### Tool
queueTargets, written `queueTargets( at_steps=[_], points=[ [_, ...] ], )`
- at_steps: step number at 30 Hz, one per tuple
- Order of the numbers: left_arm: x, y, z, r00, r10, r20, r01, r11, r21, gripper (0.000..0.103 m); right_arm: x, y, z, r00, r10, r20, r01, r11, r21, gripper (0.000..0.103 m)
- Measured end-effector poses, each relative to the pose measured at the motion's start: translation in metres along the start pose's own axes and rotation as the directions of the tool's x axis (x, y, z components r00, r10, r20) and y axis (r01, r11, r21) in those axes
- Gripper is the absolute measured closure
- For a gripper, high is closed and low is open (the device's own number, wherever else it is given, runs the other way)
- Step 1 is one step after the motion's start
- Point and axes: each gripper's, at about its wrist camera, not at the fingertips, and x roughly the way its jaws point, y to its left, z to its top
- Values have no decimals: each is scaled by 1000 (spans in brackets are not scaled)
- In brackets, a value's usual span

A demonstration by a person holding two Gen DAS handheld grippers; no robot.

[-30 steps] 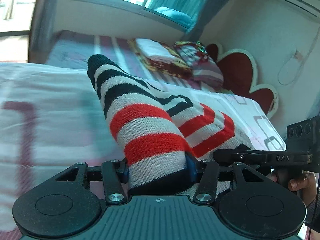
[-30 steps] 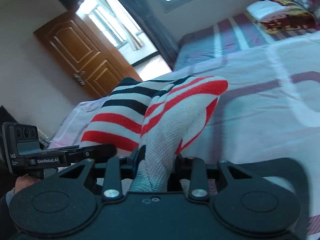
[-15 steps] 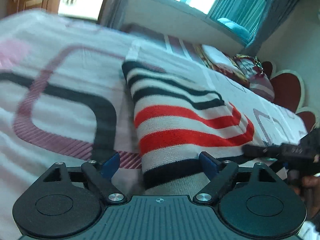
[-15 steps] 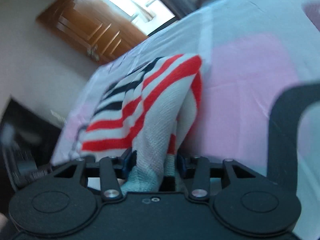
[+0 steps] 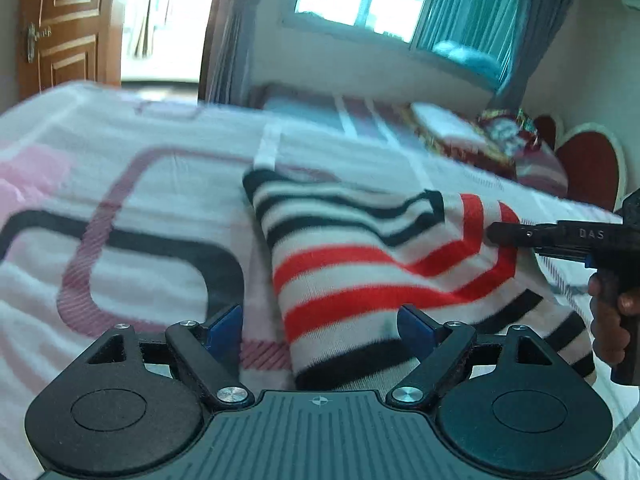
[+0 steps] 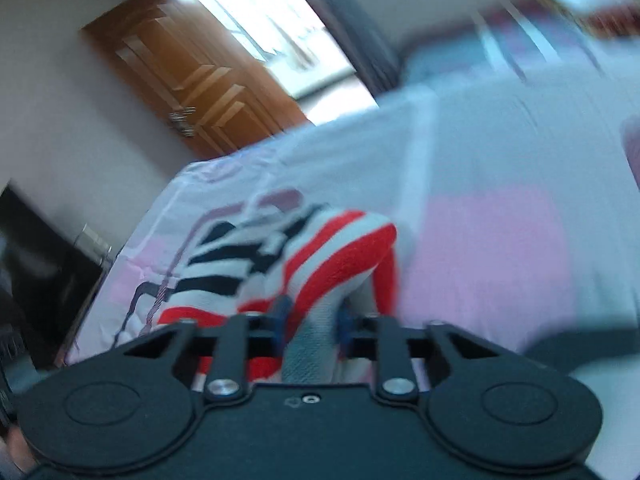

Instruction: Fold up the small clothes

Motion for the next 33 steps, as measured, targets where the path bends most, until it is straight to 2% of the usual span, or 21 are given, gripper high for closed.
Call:
queueTargets(
  at_steps=[2,3,5,7,8,9,11,14,15,17,18,19,21,23,24,26,27,28,29,31,33],
  points=[
    [10,1,-1,998,30,-53,-28,999,21,18,-3,3,0,999,43,27,-41,998,-41,91],
    [16,3,-3,997,31,-72,-30,999,22,18,2,-1,-3,1000,22,9,-21,999,-48,91],
    [22,6,-3,996,13,-88,-14,1000,-11,18,20,-17,-12,992,-88,-88,85,996,-35,90],
    [19,2,-1,996,27,-83,-26,1000,11,17,15,-29,-12,994,-61,-93,66,997,49,86],
    [14,-1,0,997,31,-72,-30,999,19,17,8,-30,-9,994,-64,-91,70,995,74,83],
    [6,-3,0,998,28,-52,-26,999,29,17,-3,-27,-7,994,-79,-70,85,994,74,75],
    [-8,-6,-2,1000,13,-21,-13,1000,23,17,-32,-18,-8,999,-47,-16,49,995,82,73],
    [-25,-14,-10,1000,-15,0,15,999,42,17,-65,5,-23,999,-13,-29,15,999,46,73],
    [-27,-18,-15,1000,-16,-9,16,998,62,17,-69,14,-28,998,-17,-57,19,1000,24,73],
    [-23,-23,-28,998,32,-49,-26,993,117,17,-72,31,-42,993,-69,-100,65,997,-44,75],
    [-21,-24,-33,998,48,-49,-41,990,132,6,-65,37,-52,985,-127,-120,116,989,-93,78],
    [-21,-23,-37,996,75,-39,-69,990,123,2,-53,38,-60,965,-204,-167,184,975,-129,77],
    [-25,-22,-36,994,97,-53,-91,991,98,0,-51,31,-64,967,-188,-170,185,982,-36,75],
    [-48,-34,-37,991,135,-17,-132,981,144,0,-62,41,-60,965,-218,-142,218,976,-18,73],
    [-63,-41,-38,991,133,4,-132,978,159,0,-74,50,-59,968,-227,-104,225,974,-30,69],
    [-99,-55,-42,991,123,47,-129,979,161,0,-100,69,-60,975,-214,-52,212,976,-41,51],
    [-115,-62,-45,989,134,66,-143,977,161,0,-115,82,-61,973,-230,-25,228,972,-47,32],
    [-135,-70,-48,986,142,86,-155,974,164,0,-126,93,-64,970,-244,2,244,968,-61,19],
    [-151,-76,-51,985,139,102,-154,974,164,0,-139,103,-69,968,-250,25,252,965,-77,16],
    [-184,-85,-59,981,137,135,-156,977,145,0,-162,126,-79,958,-279,62,284,953,-103,3],
    [-217,-93,-67,978,125,167,-148,980,131,0,-187,149,-91,948,-304,96,314,942,-115,1]
  ],
)
